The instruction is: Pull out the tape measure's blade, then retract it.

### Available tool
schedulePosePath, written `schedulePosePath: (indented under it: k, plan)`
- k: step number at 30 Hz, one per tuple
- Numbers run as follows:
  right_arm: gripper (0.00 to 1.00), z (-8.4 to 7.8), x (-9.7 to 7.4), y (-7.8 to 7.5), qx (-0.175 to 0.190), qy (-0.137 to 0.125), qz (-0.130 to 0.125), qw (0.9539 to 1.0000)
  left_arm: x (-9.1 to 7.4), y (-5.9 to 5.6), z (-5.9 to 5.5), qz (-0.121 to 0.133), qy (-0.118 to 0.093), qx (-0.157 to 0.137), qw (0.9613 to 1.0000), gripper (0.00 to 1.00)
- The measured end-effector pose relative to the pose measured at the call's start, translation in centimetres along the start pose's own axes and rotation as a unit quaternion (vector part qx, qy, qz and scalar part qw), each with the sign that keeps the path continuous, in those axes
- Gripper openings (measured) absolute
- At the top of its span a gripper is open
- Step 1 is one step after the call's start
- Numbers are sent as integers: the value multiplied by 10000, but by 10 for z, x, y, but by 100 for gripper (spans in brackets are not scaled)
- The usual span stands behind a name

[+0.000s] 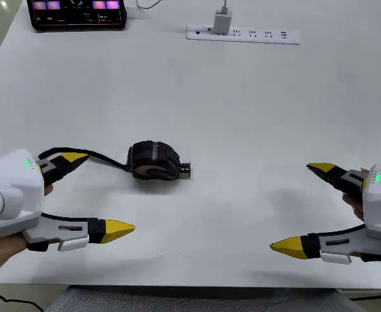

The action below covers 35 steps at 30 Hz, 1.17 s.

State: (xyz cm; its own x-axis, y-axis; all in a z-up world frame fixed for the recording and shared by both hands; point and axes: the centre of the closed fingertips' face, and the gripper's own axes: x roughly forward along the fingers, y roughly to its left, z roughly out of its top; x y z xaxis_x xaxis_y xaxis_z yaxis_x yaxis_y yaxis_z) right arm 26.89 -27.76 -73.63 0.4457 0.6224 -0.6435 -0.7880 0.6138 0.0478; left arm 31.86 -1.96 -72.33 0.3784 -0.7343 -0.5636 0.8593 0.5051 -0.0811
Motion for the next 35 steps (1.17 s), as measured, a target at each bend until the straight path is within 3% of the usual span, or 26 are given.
schedulePosePath:
  k: [13,23,35]
  plan:
    - [99,2,0,-1,-19,3,12,10000,-1,-1,-1,17,5,4,10000,90]
    - [98,1,-3,-4,11,1,-35,10000,-2,-2,0,7,-10,-30,10000,83]
    - [98,1,-4,-4,12,9,-43,10000,-2,0,2,11,-80,-102,9999,86]
